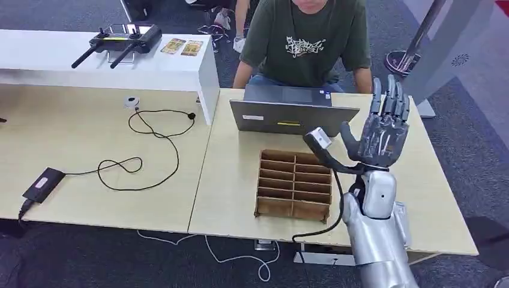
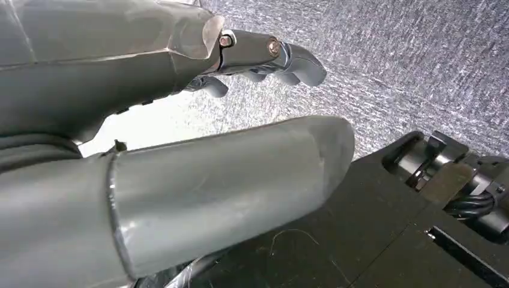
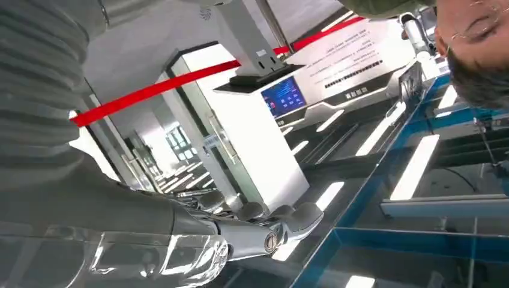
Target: Pass the card to the sensor for recognition and then transmit it.
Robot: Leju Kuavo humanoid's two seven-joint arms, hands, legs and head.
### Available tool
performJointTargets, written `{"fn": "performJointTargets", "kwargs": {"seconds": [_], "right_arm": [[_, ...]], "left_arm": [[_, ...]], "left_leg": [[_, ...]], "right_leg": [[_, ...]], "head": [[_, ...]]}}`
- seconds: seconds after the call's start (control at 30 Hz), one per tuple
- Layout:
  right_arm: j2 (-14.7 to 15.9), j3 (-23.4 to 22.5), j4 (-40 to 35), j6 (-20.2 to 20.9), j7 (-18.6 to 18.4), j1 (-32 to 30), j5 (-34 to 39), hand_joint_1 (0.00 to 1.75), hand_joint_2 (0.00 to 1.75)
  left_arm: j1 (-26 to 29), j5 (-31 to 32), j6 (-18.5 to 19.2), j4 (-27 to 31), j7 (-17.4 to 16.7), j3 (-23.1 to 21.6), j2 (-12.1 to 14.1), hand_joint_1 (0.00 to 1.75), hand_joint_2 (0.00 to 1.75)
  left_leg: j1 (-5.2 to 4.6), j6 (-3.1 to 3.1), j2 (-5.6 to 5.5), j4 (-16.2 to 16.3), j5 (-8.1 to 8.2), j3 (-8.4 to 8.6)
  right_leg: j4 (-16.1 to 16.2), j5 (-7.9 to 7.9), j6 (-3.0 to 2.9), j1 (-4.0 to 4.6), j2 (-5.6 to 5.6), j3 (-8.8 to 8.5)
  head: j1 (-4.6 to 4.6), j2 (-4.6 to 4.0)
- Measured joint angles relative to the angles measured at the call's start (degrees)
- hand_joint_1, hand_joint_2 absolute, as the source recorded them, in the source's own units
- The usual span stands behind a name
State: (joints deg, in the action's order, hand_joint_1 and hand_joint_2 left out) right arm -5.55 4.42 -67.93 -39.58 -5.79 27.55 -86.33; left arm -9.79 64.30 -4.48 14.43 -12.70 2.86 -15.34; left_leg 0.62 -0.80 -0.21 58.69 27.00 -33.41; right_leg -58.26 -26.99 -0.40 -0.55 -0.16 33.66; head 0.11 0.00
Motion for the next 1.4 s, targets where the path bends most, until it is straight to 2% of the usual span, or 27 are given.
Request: {"fn": "performJointTargets", "kwargs": {"seconds": [0.33, 0.53, 0.77, 1.4], "right_arm": [[0.00, -1.45, -5.73, 0.00, -0.74, -4.85, -1.47, 0.00, 1.75], [0.00, -1.55, -6.69, 0.00, -0.79, -5.70, -1.25, 0.00, 1.75], [-0.76, -2.08, -7.78, 0.00, 1.20, -7.44, 1.70, 0.00, 1.75], [-2.21, -3.83, -11.04, 0.00, -0.06, -12.94, 0.35, 0.00, 1.75]], "left_arm": [[0.02, 0.39, 0.07, 0.00, -0.07, 0.20, 0.13, 0.00, 0.00], [0.02, 0.33, 0.07, 0.00, -0.09, 0.24, 0.24, 0.00, 0.00], [0.24, -0.22, -0.55, 0.00, -0.09, 1.05, 0.33, 0.00, 0.00], [0.68, -1.05, -1.05, 0.00, 0.13, 2.23, 0.48, 0.00, 0.00]], "left_leg": [[0.00, 0.00, 0.01, 0.00, 0.00, -0.01], [0.00, 0.00, 0.01, 0.00, 0.00, 0.00], [0.00, 0.00, 0.01, 0.00, 0.00, -0.01], [0.00, 0.01, 0.01, 0.00, 0.01, -0.01]], "right_leg": [[0.00, 0.00, 0.00, 0.00, 0.00, 0.00], [0.00, 0.00, 0.00, 0.00, 0.00, 0.00], [0.00, 0.00, 0.00, 0.00, 0.00, 0.00], [0.00, -0.01, 0.01, 0.00, 0.00, 0.00]], "head": [[0.00, 0.00], [0.00, 0.00], [0.00, 0.00], [0.00, 0.00]]}}
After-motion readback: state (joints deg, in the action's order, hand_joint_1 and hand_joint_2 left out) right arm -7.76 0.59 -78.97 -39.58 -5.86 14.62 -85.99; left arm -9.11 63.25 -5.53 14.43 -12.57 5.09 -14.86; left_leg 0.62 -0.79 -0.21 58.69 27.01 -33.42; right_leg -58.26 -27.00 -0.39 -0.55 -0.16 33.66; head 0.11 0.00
